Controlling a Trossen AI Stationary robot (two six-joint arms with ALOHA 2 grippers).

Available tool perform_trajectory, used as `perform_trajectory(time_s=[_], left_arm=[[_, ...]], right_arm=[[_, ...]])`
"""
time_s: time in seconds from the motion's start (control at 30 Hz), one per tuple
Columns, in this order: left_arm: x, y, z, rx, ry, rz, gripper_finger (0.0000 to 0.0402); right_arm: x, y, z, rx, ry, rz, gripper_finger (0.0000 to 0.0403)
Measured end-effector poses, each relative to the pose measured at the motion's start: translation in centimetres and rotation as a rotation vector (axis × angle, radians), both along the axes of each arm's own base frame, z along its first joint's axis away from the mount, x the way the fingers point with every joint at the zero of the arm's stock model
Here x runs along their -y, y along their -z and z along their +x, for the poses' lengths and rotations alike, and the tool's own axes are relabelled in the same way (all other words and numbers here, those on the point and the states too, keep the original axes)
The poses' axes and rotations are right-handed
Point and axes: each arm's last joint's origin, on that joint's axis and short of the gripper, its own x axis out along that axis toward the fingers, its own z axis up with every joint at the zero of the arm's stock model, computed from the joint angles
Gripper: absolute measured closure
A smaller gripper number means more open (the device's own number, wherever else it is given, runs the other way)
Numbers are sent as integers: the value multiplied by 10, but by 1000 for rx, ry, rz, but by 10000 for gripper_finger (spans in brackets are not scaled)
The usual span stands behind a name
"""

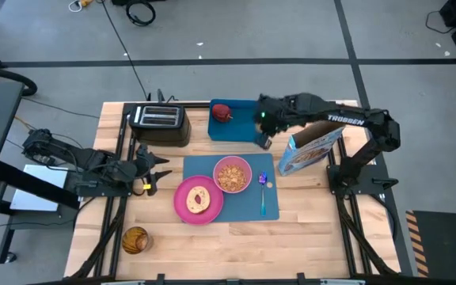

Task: Arrange a breakfast setting
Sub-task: Put the yellow cup on the blue placemat

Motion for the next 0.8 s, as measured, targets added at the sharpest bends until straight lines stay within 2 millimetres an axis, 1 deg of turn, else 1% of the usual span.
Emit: perform_trajectory(time_s=[0.17,0.27,0.33,0.43,0.53,0.67,0.8], left_arm=[[3,-9,5,70,80,53,209],[5,-19,9,152,146,91,209],[7,-25,11,204,188,116,209],[9,-32,13,263,242,157,209],[10,-38,14,314,293,176,209],[12,-44,15,378,347,191,209],[15,-49,19,435,406,204,209]], right_arm=[[-40,5,10,-13,-212,30,390],[-58,17,10,-63,-305,53,390],[-65,30,10,-98,-354,50,390],[-70,53,13,-100,-418,59,390],[-71,69,12,-127,-457,35,390],[-69,86,11,-120,-508,47,390],[-69,94,11,-128,-546,53,390]])
